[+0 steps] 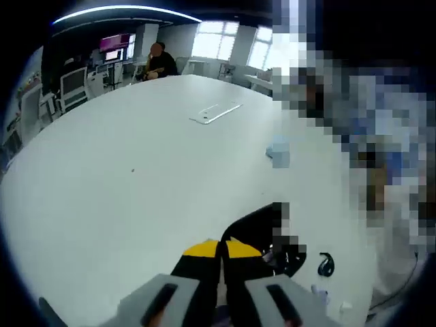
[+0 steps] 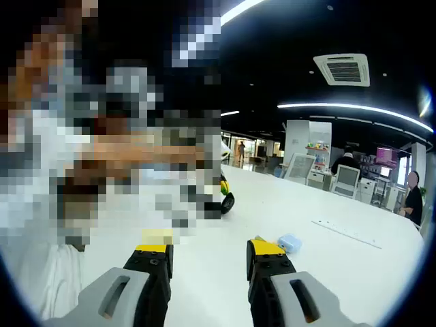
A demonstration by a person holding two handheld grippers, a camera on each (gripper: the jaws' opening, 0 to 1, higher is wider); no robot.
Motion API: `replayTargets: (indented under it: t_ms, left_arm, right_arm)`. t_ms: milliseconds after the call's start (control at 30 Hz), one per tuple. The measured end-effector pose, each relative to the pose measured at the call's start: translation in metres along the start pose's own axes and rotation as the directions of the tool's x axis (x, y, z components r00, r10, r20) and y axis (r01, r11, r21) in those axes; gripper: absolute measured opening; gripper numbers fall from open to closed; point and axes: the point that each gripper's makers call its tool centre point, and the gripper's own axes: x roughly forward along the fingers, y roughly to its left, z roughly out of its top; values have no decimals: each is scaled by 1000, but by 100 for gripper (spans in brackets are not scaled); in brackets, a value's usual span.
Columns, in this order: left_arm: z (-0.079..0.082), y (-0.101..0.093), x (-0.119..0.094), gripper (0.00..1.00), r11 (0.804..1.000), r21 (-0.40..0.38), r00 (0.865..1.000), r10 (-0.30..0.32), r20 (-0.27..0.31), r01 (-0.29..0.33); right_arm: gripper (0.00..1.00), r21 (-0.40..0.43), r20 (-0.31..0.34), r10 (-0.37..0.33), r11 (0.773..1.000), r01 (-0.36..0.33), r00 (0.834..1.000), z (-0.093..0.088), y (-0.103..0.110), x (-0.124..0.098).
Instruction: Pick up the earbuds from the table and place the earbuds into the earbud case
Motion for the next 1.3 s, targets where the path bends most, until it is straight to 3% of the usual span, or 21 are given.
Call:
replayTargets:
  t_ms: [100, 200, 367, 533, 633, 667, 833, 867, 933, 1000, 1033, 1167, 1300]
  left_arm:
    - [-2, 1, 0, 3, 998, -53, 1000, 16, 1, -16]
    - [-4, -10, 2, 3, 999, -40, 1000, -11, 16, 12]
    - [-13, -16, 2, 5, 998, -19, 998, -61, -9, 61]
    - [-19, -24, 9, 33, 989, -72, 992, -126, 28, 127]
    - [-19, -13, 17, 34, 986, -92, 990, -133, 55, 138]
    - [-18, -18, 19, 34, 978, -120, 984, -163, 77, 171]
    - [-12, -26, 25, 15, 959, -112, 959, -242, 146, 259]
    - [-12, -25, 25, 12, 962, -112, 962, -232, 142, 249]
    - [-5, -35, 24, 9, 947, -125, 944, -271, 187, 297]
    - [8, -36, 21, 7, 940, -164, 934, -253, 252, 299]
    - [12, -34, 20, 7, 949, -156, 936, -226, 269, 274]
    - [13, -48, 19, 6, 948, -172, 936, -214, 278, 268]
    - [18, -59, 19, 6, 967, -146, 943, -161, 292, 210]
  right_arm:
    - [41, 1, -5, 2, 1000, -2, 1000, -1, 1, 1]
    - [41, -1, -12, 4, 1000, -4, 1000, -3, 1, 2]
    - [41, -1, -15, -2, 1000, 2, 1000, -4, 0, 2]
    - [41, 0, -19, 3, 1000, -3, 1000, -5, -1, 3]
    - [41, -1, -22, 6, 1000, -6, 1000, -6, 0, 3]
    - [41, 0, -22, 5, 1000, -5, 1000, -7, -1, 3]
    - [41, 6, -23, -3, 1000, 3, 1000, -9, -3, 1]
    - [41, 7, -24, -3, 1000, 4, 1000, -9, -4, 1]
    - [41, 8, -29, -1, 1000, 1, 1000, -11, -4, 1]
    - [40, 6, -32, 1, 1000, -1, 999, -12, -3, 1]
    - [40, 6, -33, 2, 1000, -1, 999, -12, -3, 1]
    - [40, 9, -34, 2, 1000, -2, 999, -13, -4, 1]
    - [40, 26, -22, 9, 1000, -8, 1000, -14, -5, 2]
